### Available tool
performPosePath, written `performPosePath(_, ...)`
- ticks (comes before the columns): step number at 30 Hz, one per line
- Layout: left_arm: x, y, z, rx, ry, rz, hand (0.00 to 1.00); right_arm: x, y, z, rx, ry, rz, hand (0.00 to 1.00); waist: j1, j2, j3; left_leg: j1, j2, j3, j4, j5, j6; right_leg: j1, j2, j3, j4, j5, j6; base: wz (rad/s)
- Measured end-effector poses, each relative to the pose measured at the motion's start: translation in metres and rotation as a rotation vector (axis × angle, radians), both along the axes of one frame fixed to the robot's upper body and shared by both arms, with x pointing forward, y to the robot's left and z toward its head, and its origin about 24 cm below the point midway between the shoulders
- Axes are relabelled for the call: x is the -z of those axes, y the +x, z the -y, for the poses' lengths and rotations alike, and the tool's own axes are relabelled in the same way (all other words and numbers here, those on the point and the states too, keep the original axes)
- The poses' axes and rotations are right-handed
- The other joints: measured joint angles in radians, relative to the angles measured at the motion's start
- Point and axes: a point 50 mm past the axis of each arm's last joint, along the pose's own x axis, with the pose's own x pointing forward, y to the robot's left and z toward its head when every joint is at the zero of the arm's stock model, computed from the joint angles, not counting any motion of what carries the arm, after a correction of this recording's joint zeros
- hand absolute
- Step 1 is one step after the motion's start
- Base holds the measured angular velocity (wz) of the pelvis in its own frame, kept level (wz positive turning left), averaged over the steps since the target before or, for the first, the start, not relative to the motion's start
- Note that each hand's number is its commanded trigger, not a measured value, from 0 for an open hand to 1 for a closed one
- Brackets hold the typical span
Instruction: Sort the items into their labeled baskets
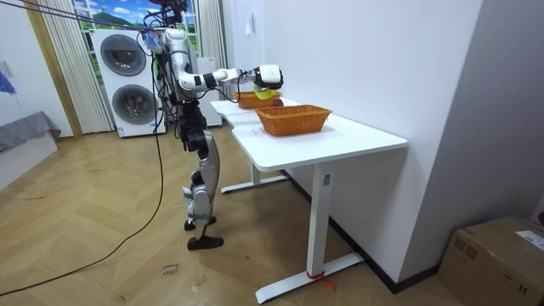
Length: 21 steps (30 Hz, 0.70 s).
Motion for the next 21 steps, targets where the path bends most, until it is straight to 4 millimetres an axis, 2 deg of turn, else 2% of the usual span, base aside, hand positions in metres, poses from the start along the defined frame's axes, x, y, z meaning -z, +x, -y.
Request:
performPosePath(4, -0.001, 0.002, -0.003, -0.010, 0.009, 0.008, 0.00, 0.006, -0.001, 0.009, 0.059, 0.002, -0.011, 1.00, -0.009, -0.022, 0.0016, 0.001, -0.001, 0.002, 0.000, 0.000, 0.000, 0.001, 0.000, 0.002, 0.000, 0.000, 0.000, -0.04)
performPosePath(7, -0.001, 0.001, -0.003, -0.011, 0.009, 0.007, 0.00, 0.005, -0.002, 0.016, 0.108, 0.004, 0.003, 1.00, -0.012, -0.029, 0.0040, 0.000, 0.000, 0.007, 0.001, 0.000, 0.001, -0.003, 0.000, 0.007, 0.001, 0.000, 0.000, -0.03)
performPosePath(11, -0.001, -0.001, -0.004, -0.014, 0.007, 0.001, 0.00, 0.002, -0.003, 0.024, 0.155, 0.008, 0.027, 1.00, -0.026, -0.029, 0.0041, -0.001, 0.000, 0.008, 0.000, -0.001, 0.001, -0.004, 0.000, 0.009, 0.001, 0.000, 0.000, -0.01)
performPosePath(21, -0.001, -0.003, -0.004, -0.021, -0.004, -0.019, 0.00, 0.016, -0.005, 0.033, 0.210, 0.002, -0.031, 1.00, -0.056, -0.021, 0.0008, 0.001, 0.002, 0.017, -0.002, -0.001, 0.001, -0.007, 0.002, 0.013, 0.002, 0.000, 0.000, -0.01)
